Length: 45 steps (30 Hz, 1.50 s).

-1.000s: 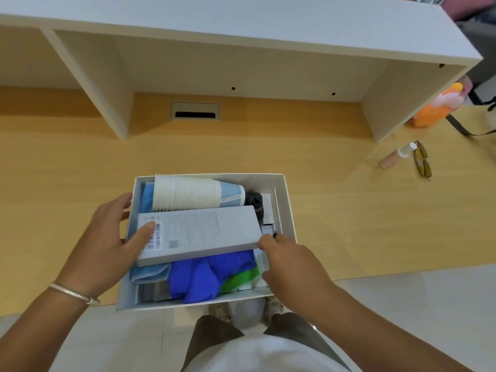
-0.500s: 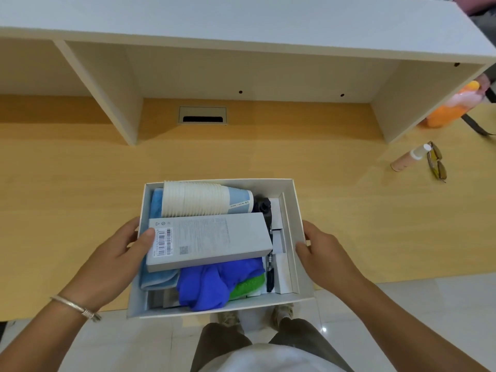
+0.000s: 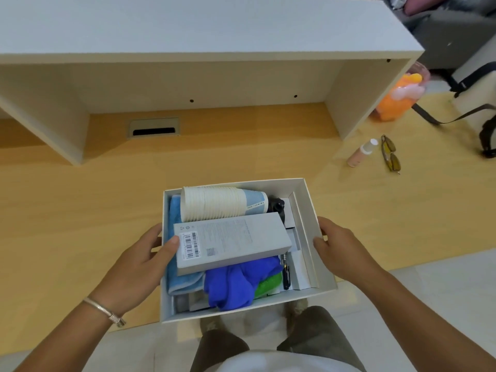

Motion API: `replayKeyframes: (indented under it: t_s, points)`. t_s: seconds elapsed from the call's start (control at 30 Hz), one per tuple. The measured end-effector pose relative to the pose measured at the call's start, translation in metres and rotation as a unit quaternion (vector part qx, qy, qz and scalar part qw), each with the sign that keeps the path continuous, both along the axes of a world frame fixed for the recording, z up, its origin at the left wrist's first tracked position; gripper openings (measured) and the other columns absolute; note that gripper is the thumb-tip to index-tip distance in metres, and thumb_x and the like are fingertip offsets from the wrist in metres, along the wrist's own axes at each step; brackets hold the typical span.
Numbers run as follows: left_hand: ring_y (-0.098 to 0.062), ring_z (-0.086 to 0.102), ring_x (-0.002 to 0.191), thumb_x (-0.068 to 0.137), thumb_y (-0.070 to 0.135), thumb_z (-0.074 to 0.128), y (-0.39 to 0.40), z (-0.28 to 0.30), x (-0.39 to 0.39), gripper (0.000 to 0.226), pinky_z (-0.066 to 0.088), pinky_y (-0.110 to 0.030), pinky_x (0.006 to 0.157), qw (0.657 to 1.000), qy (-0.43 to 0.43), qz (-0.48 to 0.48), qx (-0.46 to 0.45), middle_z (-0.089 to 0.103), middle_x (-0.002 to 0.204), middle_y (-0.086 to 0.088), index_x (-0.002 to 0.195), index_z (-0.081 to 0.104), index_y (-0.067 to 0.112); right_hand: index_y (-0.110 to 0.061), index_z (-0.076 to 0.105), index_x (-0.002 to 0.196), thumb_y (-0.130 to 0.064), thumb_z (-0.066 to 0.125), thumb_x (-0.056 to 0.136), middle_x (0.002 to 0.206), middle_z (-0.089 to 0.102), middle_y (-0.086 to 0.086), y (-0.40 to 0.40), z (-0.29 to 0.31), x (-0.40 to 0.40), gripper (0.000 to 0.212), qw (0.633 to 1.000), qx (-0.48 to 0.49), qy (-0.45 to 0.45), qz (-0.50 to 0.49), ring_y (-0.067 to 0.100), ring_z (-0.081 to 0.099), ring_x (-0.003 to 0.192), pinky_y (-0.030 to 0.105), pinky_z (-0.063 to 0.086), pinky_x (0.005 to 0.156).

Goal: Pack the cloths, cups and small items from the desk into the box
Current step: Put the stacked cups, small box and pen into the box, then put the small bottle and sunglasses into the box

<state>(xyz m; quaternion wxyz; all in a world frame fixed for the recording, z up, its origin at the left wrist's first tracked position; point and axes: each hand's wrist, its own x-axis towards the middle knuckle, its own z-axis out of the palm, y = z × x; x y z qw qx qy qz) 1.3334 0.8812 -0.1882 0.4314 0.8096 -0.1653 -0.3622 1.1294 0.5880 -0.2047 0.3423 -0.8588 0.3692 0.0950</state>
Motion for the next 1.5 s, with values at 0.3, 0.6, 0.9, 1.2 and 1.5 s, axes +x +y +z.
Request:
replayKeyframes:
  t_s: [0.3, 0.6, 0.9, 1.2, 1.5]
  points:
    - [0.003, 0.067, 0.088, 0.075, 0.061, 0.050, -0.143, 0.009, -0.082, 0.051, 0.055, -0.023, 0.065, 0.999, 0.009, 0.025, 0.046, 0.068, 0.106, 0.017, 0.121, 0.048, 0.041, -0.053, 0.032, 0.126, -0.016, 0.056, 0.086, 0.100, 0.054, -0.029, -0.147, -0.001, -0.077, 0.059, 0.998, 0.055, -0.016, 0.031, -0.001, 0.063, 0.072, 0.022, 0.052, 0.057]
    - [0.000, 0.068, 0.091, 0.069, 0.066, 0.052, -0.287, 0.017, -0.165, 0.064, 0.058, -0.033, 0.074, 0.995, 0.036, 0.036, 0.086, 0.062, 0.117, 0.015, 0.126, 0.041, 0.039, -0.036, 0.026, 0.142, -0.014, 0.054, 0.089, 0.111, 0.059, -0.015, -0.296, 0.003, -0.149, 0.064, 0.996, 0.056, 0.036, 0.063, 0.004, 0.059, 0.080, 0.017, 0.044, 0.060]
    - [-0.003, 0.037, 0.131, 0.078, 0.062, 0.054, -0.359, 0.025, -0.156, 0.080, 0.038, -0.034, 0.105, 0.983, -0.150, 0.013, 0.103, 0.037, 0.145, 0.012, 0.145, 0.026, 0.028, -0.039, 0.052, 0.125, -0.063, 0.058, 0.077, 0.107, 0.063, -0.018, -0.392, 0.012, -0.146, 0.054, 0.995, 0.102, -0.004, -0.010, 0.006, 0.064, 0.093, 0.039, 0.056, 0.081]
    - [-0.017, 0.048, 0.126, 0.074, 0.053, 0.071, -0.532, -0.008, -0.067, 0.089, 0.043, -0.031, 0.095, 0.939, -0.191, -0.213, 0.193, 0.042, 0.147, 0.004, 0.148, 0.028, 0.028, -0.011, 0.063, 0.111, -0.053, 0.061, 0.084, 0.107, 0.064, 0.000, -0.455, -0.051, -0.030, 0.050, 0.997, 0.022, 0.022, -0.077, 0.021, 0.059, 0.098, 0.039, 0.050, 0.082]
    - [-0.026, 0.064, 0.099, 0.073, 0.040, 0.075, -0.567, -0.053, -0.060, 0.038, 0.054, -0.040, 0.085, 0.912, -0.209, -0.281, 0.214, 0.069, 0.110, -0.005, 0.102, 0.069, 0.016, -0.014, 0.052, 0.072, -0.070, 0.059, 0.073, 0.078, 0.056, 0.005, -0.440, -0.092, 0.005, 0.056, 0.985, -0.107, 0.135, -0.028, 0.024, 0.058, 0.072, 0.028, 0.036, 0.052]
